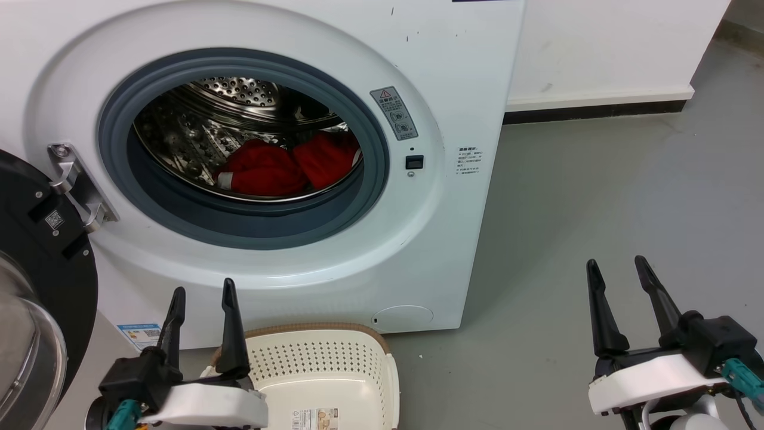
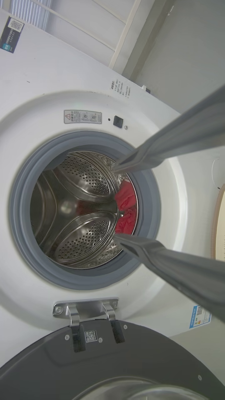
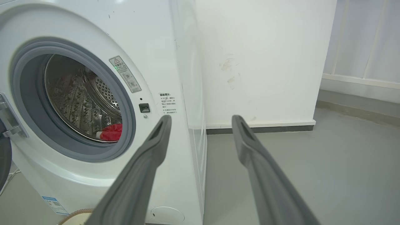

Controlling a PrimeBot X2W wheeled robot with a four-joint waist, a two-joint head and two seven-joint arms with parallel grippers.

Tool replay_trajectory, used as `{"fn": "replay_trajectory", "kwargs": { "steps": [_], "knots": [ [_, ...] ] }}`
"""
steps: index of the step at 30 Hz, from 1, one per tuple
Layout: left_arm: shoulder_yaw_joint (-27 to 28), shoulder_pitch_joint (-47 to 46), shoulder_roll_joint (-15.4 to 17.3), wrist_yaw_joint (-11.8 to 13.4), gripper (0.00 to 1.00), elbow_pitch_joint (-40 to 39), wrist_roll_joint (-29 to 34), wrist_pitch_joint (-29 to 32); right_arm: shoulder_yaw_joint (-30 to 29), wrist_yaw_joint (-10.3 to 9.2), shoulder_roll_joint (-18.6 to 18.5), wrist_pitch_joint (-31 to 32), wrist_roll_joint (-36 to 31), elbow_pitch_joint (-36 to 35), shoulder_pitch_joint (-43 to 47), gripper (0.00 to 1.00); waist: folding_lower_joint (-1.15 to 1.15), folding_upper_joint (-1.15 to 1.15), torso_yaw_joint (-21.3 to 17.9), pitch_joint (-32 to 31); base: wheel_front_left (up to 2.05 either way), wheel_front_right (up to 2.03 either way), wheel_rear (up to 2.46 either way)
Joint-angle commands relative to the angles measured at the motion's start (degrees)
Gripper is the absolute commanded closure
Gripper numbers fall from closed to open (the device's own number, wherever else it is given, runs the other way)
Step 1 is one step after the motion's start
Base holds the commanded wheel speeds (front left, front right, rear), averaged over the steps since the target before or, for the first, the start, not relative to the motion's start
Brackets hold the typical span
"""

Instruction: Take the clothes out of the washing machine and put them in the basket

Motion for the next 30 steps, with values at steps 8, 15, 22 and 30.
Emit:
{"fn": "replay_trajectory", "kwargs": {
  "steps": [8,15,22,30],
  "knots": [
    [-2.7,0.8,1.6,3.0,0.00,0.7,7.1,-1.5,-0.2,-0.01,-0.1,-1.4,-5.0,0.6,0.4,0.00,0.00,0.00,-0.4,-0.3,0.00,0.00,0.00],
    [-4.8,0.6,2.6,4.3,0.00,2.0,9.7,-2.3,0.1,-0.01,-0.1,-2.3,-8.7,0.4,0.6,0.00,0.00,0.00,-0.4,-0.2,0.00,0.00,0.00],
    [-4.0,1.5,1.5,2.8,0.00,1.3,9.2,-3.1,0.9,-0.02,-0.1,-3.0,-9.0,0.5,0.8,0.00,0.00,0.00,-0.6,-0.4,0.00,0.00,0.00],
    [0.1,2.4,-0.9,-2.5,0.00,1.9,8.2,-3.9,1.0,-0.03,-0.1,-3.9,-7.1,2.5,0.9,0.00,0.00,0.00,-0.8,-0.5,0.00,0.00,0.00]
  ]
}}
